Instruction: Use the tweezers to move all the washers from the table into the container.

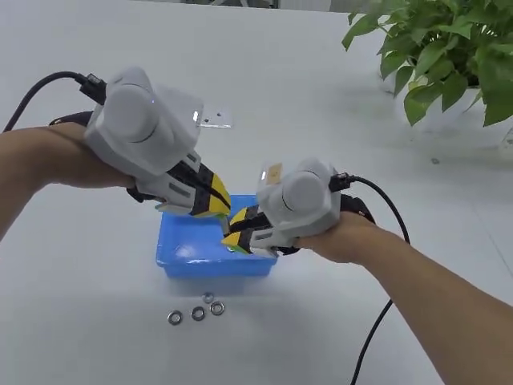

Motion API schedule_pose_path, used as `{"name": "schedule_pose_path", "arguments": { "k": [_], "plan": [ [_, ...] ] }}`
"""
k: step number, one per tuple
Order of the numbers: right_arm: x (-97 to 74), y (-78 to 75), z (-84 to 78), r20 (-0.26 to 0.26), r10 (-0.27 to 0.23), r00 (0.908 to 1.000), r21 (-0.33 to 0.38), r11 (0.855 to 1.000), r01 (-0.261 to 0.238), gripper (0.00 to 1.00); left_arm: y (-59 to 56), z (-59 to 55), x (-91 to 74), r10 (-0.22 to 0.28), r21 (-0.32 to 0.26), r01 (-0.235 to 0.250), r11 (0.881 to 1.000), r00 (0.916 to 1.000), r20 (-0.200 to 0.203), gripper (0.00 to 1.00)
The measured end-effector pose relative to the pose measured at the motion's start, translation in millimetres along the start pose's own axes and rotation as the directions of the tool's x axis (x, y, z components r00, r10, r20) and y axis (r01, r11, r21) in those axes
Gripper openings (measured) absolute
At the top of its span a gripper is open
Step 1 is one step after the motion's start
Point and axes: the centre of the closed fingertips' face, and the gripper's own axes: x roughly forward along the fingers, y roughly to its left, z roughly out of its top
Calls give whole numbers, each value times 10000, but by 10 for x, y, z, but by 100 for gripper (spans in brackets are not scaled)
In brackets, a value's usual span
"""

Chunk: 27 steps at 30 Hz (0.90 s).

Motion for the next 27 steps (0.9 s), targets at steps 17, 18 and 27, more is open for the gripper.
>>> {"name": "schedule_pose_path", "arguments": {
  "k": [17,18,27],
  "plan": [
    [-125,152,144,248,-187,9995,-152,9997,191,11,-163,121,-154,80,165,-79,9998,9999,-84,5],
    [-130,166,151,262,-179,9995,-131,9997,183,11,-181,126,-163,67,158,-65,9999,9999,-94,5],
    [-160,293,177,403,-254,9989,-82,9996,258,12,-285,135,-206,61,118,-59,9999,9998,-191,5]
  ]
}}
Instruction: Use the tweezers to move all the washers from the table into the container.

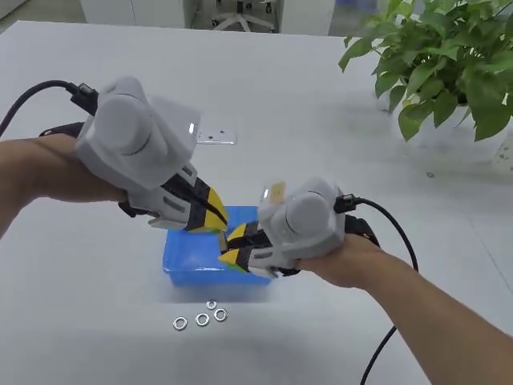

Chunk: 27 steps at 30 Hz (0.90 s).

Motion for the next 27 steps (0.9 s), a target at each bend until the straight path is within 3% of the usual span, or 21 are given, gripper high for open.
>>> {"name": "schedule_pose_path", "arguments": {
  "k": [16,27],
  "plan": [
    [23,212,-60,-91,204,9997,-18,9998,-205,12,-214,-36,36,-90,-174,89,9998,9999,-53,5],
    [97,365,-178,-253,415,9988,-4,9991,-416,12,-346,-124,132,-248,-330,243,9992,9996,-153,5]
  ]
}}
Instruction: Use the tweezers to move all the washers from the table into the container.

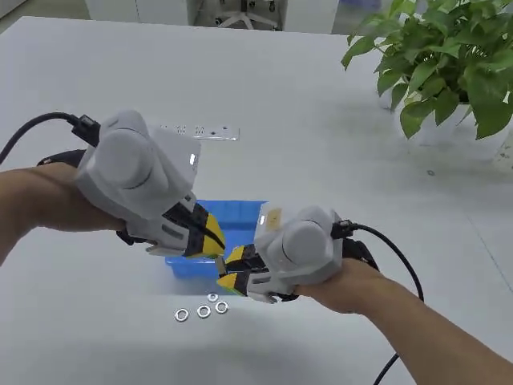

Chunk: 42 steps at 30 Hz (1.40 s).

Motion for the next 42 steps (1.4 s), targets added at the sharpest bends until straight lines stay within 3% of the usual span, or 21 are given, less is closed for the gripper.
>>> {"name": "schedule_pose_path", "arguments": {
  "k": [20,42],
  "plan": [
    [154,190,-158,-236,314,9992,71,9995,-312,12,-156,-155,144,-331,-284,326,9991,9993,-194,5],
    [237,249,-263,-395,419,9983,201,9989,-412,13,-201,-220,240,-474,-427,463,9980,9986,-241,5]
  ]
}}
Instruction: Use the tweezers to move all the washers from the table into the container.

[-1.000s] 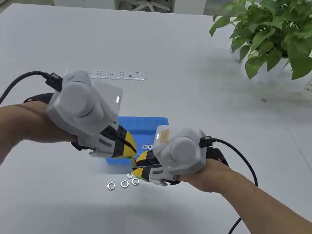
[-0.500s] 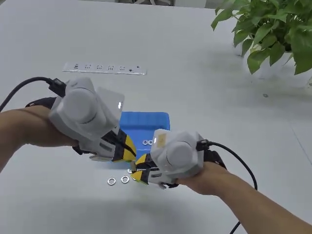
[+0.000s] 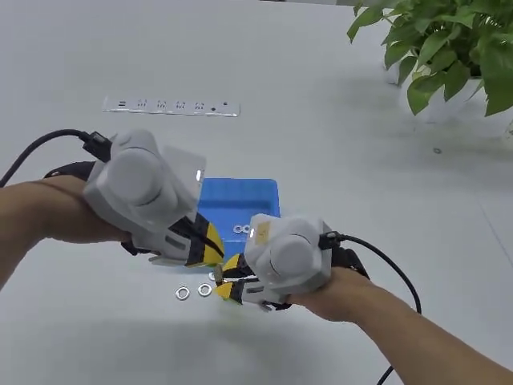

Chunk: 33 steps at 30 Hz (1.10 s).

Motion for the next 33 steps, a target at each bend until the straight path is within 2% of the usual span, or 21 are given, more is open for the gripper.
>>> {"name": "schedule_pose_path", "arguments": {
  "k": [14,21,33],
  "plan": [
    [-54,-12,-2,77,-156,9998,232,9996,154,16,61,63,50,-72,-229,78,9997,9996,286,5],
    [-72,-36,32,288,-175,9994,351,9992,165,13,62,37,42,-222,-293,227,9993,9996,173,5],
    [-68,-41,36,312,-65,9995,357,9993,53,10,55,7,45,-253,-156,254,9996,9997,32,5]
  ]
}}
